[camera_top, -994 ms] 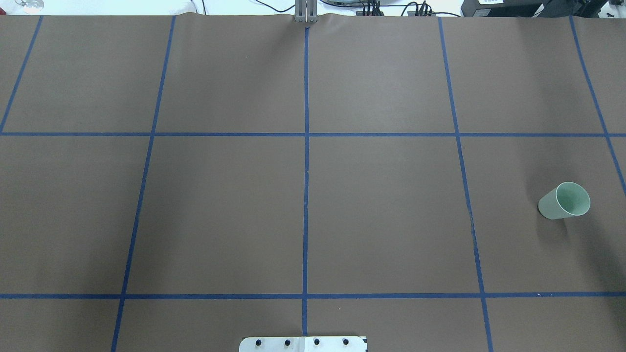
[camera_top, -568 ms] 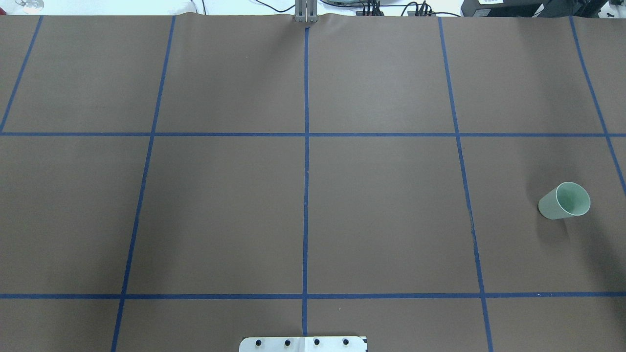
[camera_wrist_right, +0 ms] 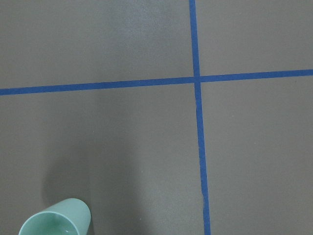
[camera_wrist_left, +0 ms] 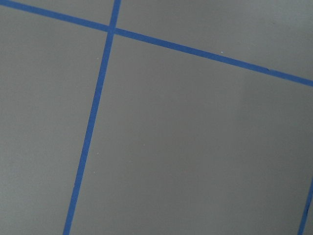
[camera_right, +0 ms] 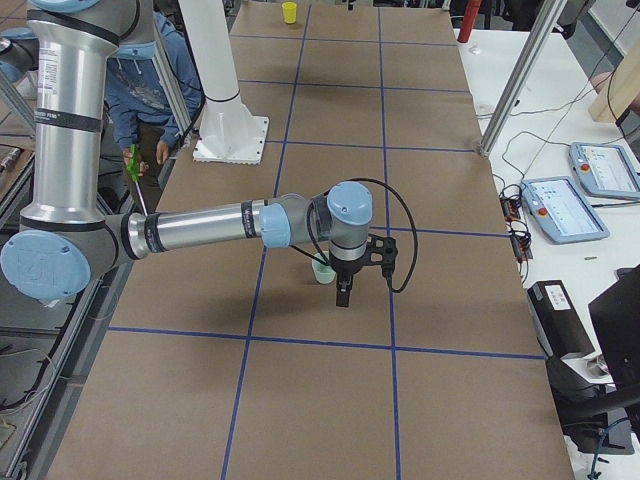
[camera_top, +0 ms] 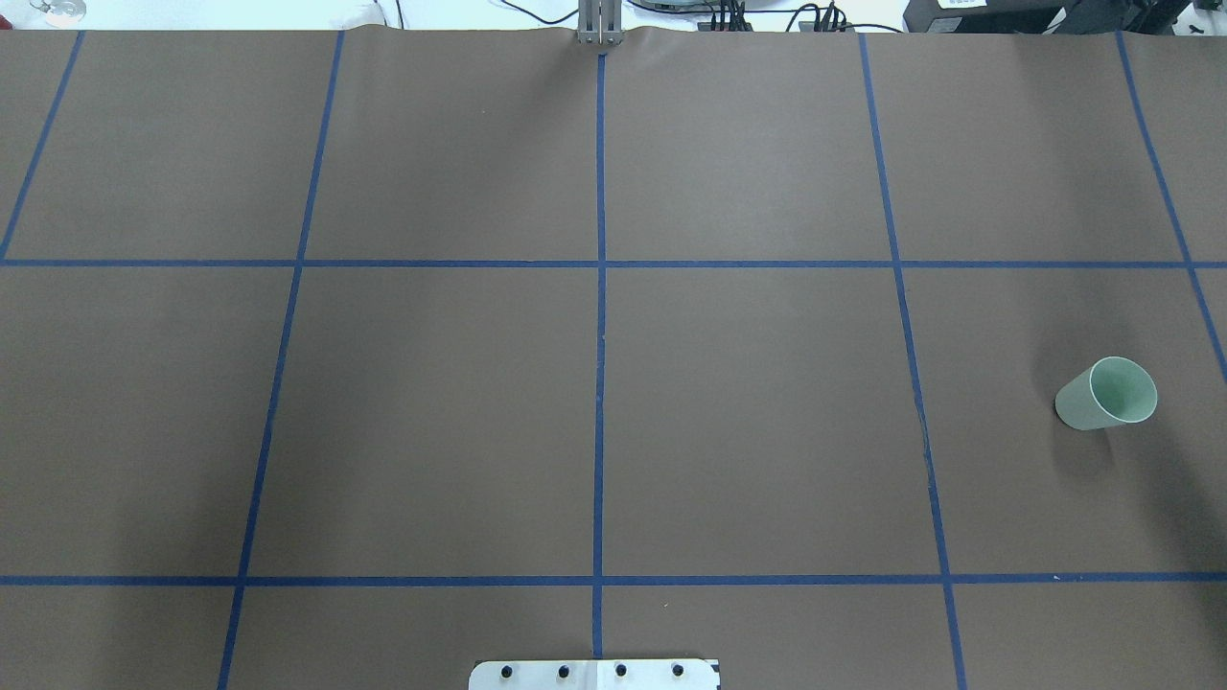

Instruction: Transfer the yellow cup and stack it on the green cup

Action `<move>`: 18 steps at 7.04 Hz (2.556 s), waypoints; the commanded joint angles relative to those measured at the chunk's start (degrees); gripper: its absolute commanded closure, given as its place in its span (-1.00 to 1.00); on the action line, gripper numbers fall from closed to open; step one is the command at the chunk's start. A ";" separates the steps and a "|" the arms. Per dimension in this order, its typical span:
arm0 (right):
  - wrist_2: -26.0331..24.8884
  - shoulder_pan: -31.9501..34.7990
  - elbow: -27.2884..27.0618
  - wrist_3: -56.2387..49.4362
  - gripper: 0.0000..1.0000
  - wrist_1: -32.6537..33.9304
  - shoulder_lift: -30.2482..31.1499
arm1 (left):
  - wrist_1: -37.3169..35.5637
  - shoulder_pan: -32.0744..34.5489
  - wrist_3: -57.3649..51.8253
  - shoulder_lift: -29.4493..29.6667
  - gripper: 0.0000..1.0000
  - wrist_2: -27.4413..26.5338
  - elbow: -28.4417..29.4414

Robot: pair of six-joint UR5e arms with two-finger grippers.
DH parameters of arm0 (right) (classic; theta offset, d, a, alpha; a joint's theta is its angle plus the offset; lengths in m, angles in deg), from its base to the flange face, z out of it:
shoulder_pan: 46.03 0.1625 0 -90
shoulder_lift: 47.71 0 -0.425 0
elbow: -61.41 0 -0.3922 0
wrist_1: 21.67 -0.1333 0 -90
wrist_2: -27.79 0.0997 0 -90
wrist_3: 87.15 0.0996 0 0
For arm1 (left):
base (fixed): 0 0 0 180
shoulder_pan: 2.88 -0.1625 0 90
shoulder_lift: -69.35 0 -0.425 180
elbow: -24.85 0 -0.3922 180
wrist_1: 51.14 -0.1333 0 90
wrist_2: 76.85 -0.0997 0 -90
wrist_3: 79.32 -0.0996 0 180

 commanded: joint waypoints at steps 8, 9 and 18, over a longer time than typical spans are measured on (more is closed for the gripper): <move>-0.25 -6.40 -0.54 -0.10 -1.00 -4.10 -0.85 | 8.16 -34.32 75.81 -17.57 -1.00 -40.86 -4.12; -0.43 -6.40 -0.54 -0.10 -1.00 -4.80 -0.85 | 2.67 -37.84 80.91 -19.16 -1.00 -43.67 -4.12; 0.01 -7.28 -0.63 -0.10 -1.00 -5.77 -0.23 | -19.36 -60.11 117.16 -19.09 -1.00 -43.26 6.31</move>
